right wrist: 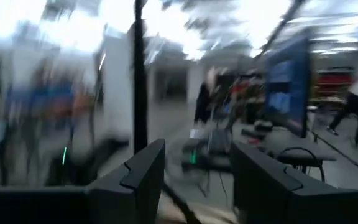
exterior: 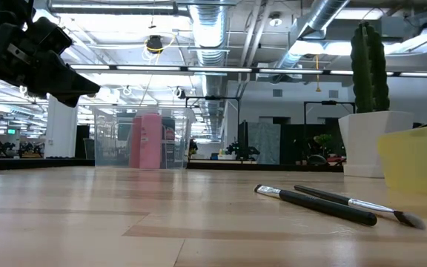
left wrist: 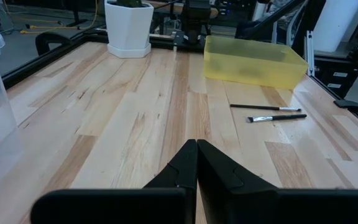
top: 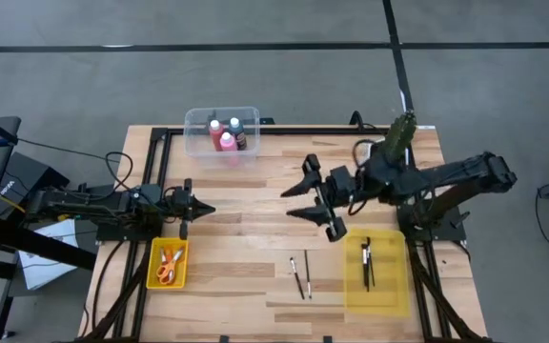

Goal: Pick & Place Paint Supplies
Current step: Put the foundation brush into the yellow bin

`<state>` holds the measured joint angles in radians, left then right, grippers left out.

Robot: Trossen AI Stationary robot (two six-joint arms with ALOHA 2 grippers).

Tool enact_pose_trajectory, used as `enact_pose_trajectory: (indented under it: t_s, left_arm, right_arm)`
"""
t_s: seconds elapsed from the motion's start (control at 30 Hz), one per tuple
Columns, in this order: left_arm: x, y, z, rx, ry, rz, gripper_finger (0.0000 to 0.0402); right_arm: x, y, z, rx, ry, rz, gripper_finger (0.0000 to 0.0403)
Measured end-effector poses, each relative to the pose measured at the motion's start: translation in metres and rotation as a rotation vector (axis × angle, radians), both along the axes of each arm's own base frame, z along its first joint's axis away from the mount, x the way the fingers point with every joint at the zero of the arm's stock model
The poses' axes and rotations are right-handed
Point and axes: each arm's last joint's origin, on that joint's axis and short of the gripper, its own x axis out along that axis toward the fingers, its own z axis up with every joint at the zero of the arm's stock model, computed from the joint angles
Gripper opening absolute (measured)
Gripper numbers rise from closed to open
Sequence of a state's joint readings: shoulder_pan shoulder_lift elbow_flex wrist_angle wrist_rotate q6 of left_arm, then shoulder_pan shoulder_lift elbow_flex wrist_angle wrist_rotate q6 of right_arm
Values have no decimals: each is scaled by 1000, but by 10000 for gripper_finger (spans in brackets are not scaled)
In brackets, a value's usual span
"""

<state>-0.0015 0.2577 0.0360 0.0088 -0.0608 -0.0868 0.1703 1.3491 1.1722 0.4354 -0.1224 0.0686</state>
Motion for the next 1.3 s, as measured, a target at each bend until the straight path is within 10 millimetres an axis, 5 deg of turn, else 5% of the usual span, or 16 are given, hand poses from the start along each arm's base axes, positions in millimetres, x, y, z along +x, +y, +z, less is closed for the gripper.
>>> enact_pose_trajectory:
  t_s: [0.2,0.4,0.6,0.83,1.3]
  left_arm:
    - [0,0,0,0,0,0,1]
    - [0,0,0,0,0,-1,1]
    - [0,0,0,-1,0,-1,1]
    - [0,0,0,-1,-3,-4,1]
    - [2,0,0,-1,0,-4,1]
  right_arm:
    - [-11,3,33,-513,153,105,177]
    - [-35,6,41,-811,321,214,177]
    - [-49,23,22,-1066,381,397,177]
    - [-40,52,-14,-1271,501,602,168]
    - [13,104,-105,-1341,770,804,117]
